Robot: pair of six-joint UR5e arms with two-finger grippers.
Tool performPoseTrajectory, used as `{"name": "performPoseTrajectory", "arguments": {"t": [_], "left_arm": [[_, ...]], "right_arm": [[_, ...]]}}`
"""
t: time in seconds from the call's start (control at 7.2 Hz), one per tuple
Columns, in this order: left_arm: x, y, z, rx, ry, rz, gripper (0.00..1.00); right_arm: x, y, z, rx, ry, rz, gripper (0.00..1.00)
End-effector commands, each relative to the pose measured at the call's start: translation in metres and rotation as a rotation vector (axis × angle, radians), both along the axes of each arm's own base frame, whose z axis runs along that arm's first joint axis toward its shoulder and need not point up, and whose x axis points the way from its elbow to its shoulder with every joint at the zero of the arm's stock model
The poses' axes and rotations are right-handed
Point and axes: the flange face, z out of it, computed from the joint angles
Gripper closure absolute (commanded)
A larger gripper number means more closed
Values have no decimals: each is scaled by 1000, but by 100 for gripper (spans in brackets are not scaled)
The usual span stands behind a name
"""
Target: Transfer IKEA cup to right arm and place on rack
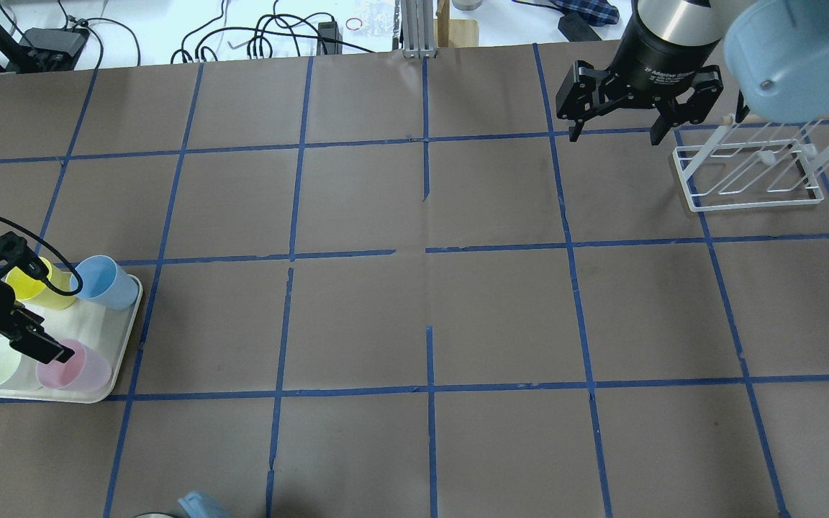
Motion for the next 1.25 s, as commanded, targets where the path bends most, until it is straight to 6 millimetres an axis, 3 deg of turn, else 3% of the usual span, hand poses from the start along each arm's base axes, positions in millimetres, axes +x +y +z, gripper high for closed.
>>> {"name": "performPoseTrajectory", "arguments": {"t": [0.0,0.28,0.56,0.83,1.11], "left_arm": [[0,0,-2,2,3,0,17],[-1,1,-2,3,2,1,24],[2,2,-8,28,-4,1,25],[4,2,-13,44,-8,2,37],[5,1,-10,35,-16,3,80]], "right_arm": [[0,0,0,0,0,0,0],[0,0,1,-2,0,0,0],[0,0,0,0,0,0,0],[1,0,1,-3,0,2,0],[1,0,0,-3,0,2,0]]}}
